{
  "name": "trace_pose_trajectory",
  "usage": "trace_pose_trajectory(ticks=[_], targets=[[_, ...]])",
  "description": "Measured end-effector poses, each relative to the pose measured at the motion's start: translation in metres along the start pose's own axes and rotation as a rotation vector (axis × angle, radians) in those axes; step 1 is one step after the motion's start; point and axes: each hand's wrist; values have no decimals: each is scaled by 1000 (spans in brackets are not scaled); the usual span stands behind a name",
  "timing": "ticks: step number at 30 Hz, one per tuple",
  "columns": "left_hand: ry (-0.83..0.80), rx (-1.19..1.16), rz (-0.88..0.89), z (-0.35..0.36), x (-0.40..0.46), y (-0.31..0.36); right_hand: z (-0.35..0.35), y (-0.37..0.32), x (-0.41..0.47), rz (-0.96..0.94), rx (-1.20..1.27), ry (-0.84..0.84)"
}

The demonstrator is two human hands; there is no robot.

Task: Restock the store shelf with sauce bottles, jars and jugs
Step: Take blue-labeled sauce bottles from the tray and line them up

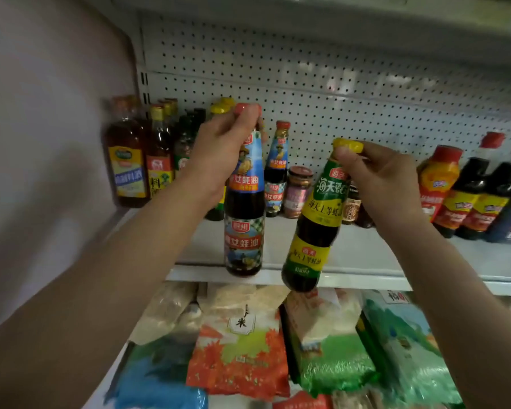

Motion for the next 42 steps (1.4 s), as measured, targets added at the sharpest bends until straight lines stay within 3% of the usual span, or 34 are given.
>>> trace_pose_trajectory(ticks=[10, 21, 29, 35, 42], targets=[[-104, 46, -60, 49, 65, -66, 8, 54, 55, 53, -127, -7], [-45, 167, -81, 90, 101, -122, -9, 102, 91, 12, 3, -164], [-34, 257, -126, 98, 108, -130, -19, 123, 103, 15, 97, -141], [-14, 306, -111, 102, 102, -129, -9, 117, 90, -176, 80, -221], [-46, 353, -150, 92, 85, -147, -5, 107, 85, -35, 111, -197]])
Point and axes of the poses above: each hand's wrist, its own x-axis towards the middle knuckle, its own z-axis out of the palm, y = z × x, and after that the axes turned 5 degrees about z, right-handed
